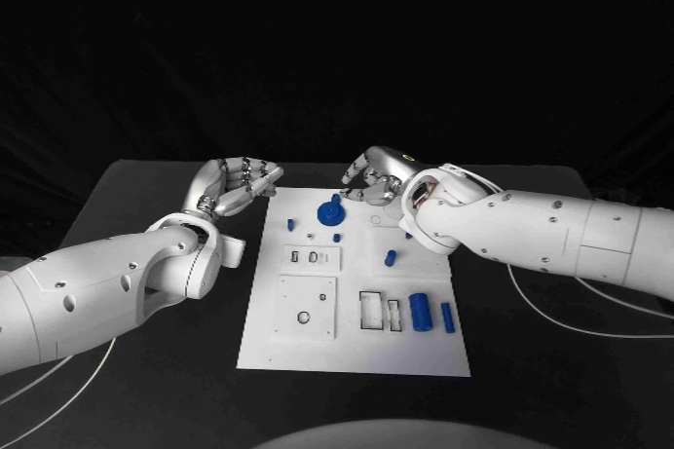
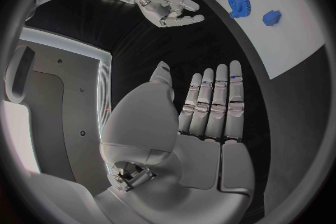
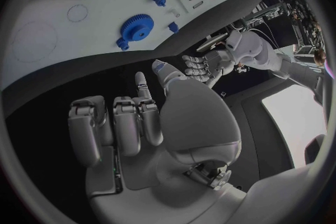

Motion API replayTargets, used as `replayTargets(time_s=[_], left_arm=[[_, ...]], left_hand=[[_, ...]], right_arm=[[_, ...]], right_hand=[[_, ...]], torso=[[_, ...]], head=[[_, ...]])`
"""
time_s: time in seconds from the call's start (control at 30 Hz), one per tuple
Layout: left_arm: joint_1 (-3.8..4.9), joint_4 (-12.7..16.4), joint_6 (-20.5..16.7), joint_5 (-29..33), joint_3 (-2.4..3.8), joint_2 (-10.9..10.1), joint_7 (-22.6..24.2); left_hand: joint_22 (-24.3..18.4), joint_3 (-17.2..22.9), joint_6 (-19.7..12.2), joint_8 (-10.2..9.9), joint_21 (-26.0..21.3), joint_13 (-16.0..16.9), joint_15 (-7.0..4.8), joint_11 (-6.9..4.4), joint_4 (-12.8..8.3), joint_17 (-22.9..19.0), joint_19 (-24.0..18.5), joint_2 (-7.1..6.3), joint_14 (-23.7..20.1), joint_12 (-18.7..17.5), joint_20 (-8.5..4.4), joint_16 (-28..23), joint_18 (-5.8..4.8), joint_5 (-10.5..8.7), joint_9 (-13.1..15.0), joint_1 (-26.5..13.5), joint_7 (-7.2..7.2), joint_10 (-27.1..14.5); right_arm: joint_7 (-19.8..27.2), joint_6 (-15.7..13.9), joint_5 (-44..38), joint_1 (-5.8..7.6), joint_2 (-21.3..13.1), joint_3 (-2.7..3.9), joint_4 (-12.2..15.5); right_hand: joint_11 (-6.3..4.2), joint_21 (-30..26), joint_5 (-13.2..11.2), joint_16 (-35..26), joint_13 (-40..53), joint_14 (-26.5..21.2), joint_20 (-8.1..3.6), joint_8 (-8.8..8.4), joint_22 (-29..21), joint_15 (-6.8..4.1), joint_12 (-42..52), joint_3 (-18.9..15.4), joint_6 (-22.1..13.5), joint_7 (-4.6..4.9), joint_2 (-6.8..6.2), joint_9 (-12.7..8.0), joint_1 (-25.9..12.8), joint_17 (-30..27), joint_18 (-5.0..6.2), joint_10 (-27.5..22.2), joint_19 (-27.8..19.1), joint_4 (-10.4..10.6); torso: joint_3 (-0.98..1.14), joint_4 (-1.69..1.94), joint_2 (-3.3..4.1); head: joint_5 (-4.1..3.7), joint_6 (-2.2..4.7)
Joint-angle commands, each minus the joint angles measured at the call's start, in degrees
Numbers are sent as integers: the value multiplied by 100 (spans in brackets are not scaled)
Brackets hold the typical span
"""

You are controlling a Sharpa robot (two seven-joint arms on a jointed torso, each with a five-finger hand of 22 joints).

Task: Assemble the parts on the task board

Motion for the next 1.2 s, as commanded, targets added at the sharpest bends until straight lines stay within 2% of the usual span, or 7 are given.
replayTargets(time_s=[0.03,0.23,0.37,0.47,0.63,0.77,1.2], left_arm=[[6,-22,54,-27,4,46,78],[0,-109,72,-27,3,133,86],[-19,-165,101,-27,2,173,94],[-34,-199,114,-27,2,193,100],[-70,-250,140,-27,1,215,107],[-86,-264,152,-27,0,221,111],[-96,-232,136,-27,-1,143,103]], left_hand=[[-9,-22,40,-25,-28,7,7,11,1,5,-54,70,-41,-14,4,-37,66,27,5,-8,-11,21],[-10,-24,41,-26,-28,8,7,11,1,6,-54,74,-41,-14,5,-37,66,27,5,-8,-11,21],[-10,-24,41,-27,-28,8,7,11,1,7,-55,76,-42,-14,5,-37,66,27,5,-8,-11,21],[-10,-25,41,-27,-28,8,7,11,1,7,-55,76,-42,-14,5,-37,66,27,5,-8,-11,21],[-10,-25,41,-29,-28,8,8,11,1,8,-56,81,-43,-15,5,-37,66,28,5,-7,-11,20],[-10,-25,41,-29,-28,8,8,11,1,8,-56,81,-43,-15,5,-37,66,28,5,-7,-11,20],[-10,-25,41,-29,-28,8,8,11,1,8,-56,81,-43,-15,5,-37,66,28,5,-7,-11,20]], right_arm=[[313,2,805,113,-352,-2,309],[590,7,1044,204,-1001,-15,741],[794,-60,1221,144,-1319,-27,850],[863,-105,1305,81,-1468,-32,848],[883,-141,1277,-53,-1620,-45,708],[875,-127,1137,-182,-1670,-48,555],[714,204,683,-511,-1568,-51,63]], right_hand=[[32,26,-89,23,1509,597,30,-20,1508,32,16,-41,36,-4,-41,-12,-107,1508,-81,610,599,69],[-59,26,-316,23,1509,597,47,-99,1508,36,16,-161,12,-54,-107,-38,-177,1508,-81,610,599,103],[-128,26,-377,23,1509,597,6,-239,1508,-17,16,-203,-168,-98,-125,-96,-96,1508,-81,610,599,72],[-149,26,-395,23,1509,597,-12,-259,1508,-37,16,-200,-183,-120,-106,-107,-41,1508,-81,610,599,50],[-166,26,-436,23,1509,597,-89,-259,1508,-125,16,-210,-119,-198,-79,-114,48,1508,-81,610,599,22],[-202,26,-482,23,1509,597,-137,-290,1508,-170,16,-219,-136,-239,-83,-132,119,1508,-81,610,599,-8],[-325,26,-611,23,1509,597,-251,-378,1508,-282,16,-250,-461,-330,-80,-257,337,1508,-81,610,599,-87]], torso=[[-6,-12,-8],[2,-44,-30],[27,-73,-50],[44,-87,-68],[72,-115,-94],[80,-120,-95],[69,-112,-94]], head=[[-34,5],[-162,10],[-279,15],[-330,14],[-397,11],[-447,22],[-446,-3]])
